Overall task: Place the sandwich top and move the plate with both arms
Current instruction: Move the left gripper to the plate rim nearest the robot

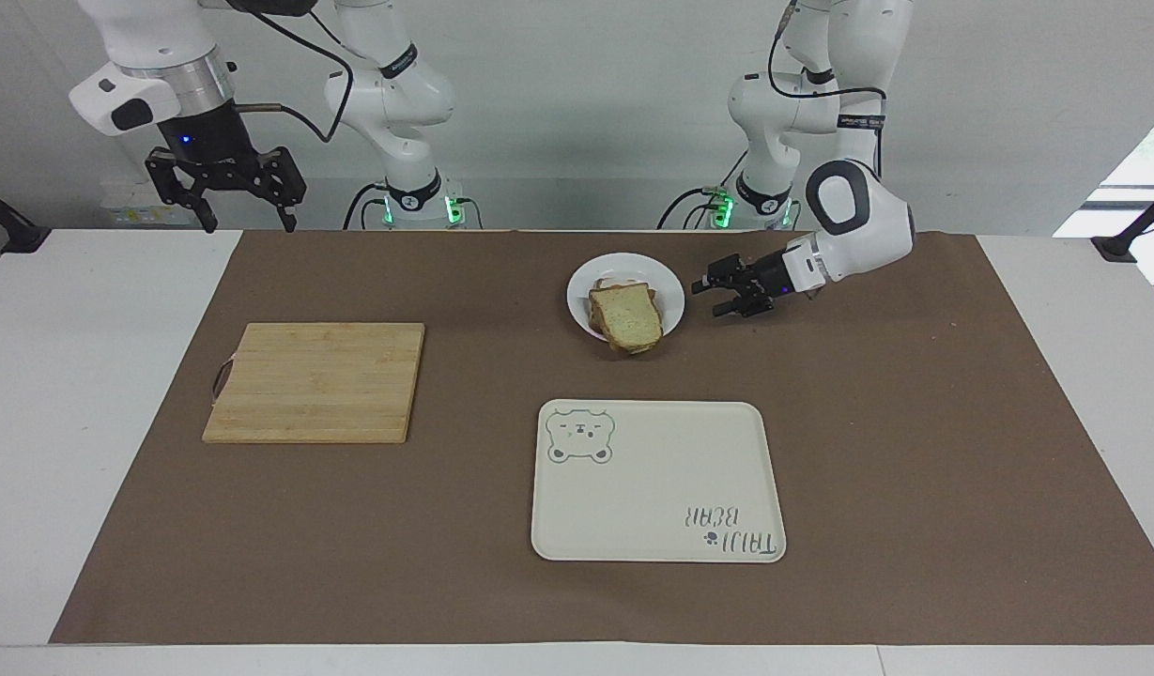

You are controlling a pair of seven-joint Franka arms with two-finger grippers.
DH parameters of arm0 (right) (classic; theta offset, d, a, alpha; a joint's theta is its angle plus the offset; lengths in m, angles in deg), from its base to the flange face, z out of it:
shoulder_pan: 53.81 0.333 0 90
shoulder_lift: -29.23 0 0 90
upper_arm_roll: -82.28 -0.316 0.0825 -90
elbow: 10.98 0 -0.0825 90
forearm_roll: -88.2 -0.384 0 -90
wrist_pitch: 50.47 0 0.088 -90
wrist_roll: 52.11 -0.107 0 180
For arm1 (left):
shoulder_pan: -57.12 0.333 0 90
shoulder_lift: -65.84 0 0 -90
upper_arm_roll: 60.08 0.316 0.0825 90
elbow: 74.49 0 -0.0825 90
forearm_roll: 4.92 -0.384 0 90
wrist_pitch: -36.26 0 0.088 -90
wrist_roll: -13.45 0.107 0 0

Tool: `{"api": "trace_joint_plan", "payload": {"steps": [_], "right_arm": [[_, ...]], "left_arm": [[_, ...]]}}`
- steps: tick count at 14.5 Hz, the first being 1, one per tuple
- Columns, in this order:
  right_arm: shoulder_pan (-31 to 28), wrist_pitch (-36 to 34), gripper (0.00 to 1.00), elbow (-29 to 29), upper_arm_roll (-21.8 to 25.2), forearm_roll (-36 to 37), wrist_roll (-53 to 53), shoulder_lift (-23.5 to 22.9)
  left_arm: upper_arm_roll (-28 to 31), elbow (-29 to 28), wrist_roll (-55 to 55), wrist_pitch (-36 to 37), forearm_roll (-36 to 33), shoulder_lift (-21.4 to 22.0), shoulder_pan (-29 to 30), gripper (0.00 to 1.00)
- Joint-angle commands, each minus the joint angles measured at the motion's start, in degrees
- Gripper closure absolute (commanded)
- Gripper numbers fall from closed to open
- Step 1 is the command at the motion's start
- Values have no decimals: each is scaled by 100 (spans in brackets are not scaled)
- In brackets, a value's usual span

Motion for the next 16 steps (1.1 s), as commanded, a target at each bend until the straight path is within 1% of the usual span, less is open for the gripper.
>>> {"api": "trace_joint_plan", "payload": {"steps": [1,3,4,5,6,7,8,9,14,16], "right_arm": [[-61,-72,0,-161,11,19,47,155],[1,-265,0,-178,-24,27,-407,172],[10,-222,0,-292,-41,27,-645,225],[27,-152,0,-467,-94,27,-656,295],[36,5,0,-538,-103,27,-657,339],[36,33,0,-556,-103,27,-691,348],[45,25,0,-600,-103,27,-700,374],[45,25,0,-653,-112,27,-709,409],[28,25,0,-583,-103,19,-674,357],[10,-150,0,-548,-77,-147,-665,348]], "left_arm": [[51,-281,341,-416,493,79,-343,22],[51,-509,754,-487,853,96,-457,23],[59,-527,765,-504,873,105,-466,25],[59,-571,782,-513,899,96,-475,30],[59,-597,791,-513,934,88,-483,33],[51,-624,791,-540,1021,87,-484,38],[51,-641,782,-549,1109,96,-492,60],[59,-659,791,-566,1128,79,-553,68],[51,-703,782,-672,1452,-70,-764,66],[51,-721,782,-741,1601,-80,-870,66]]}}
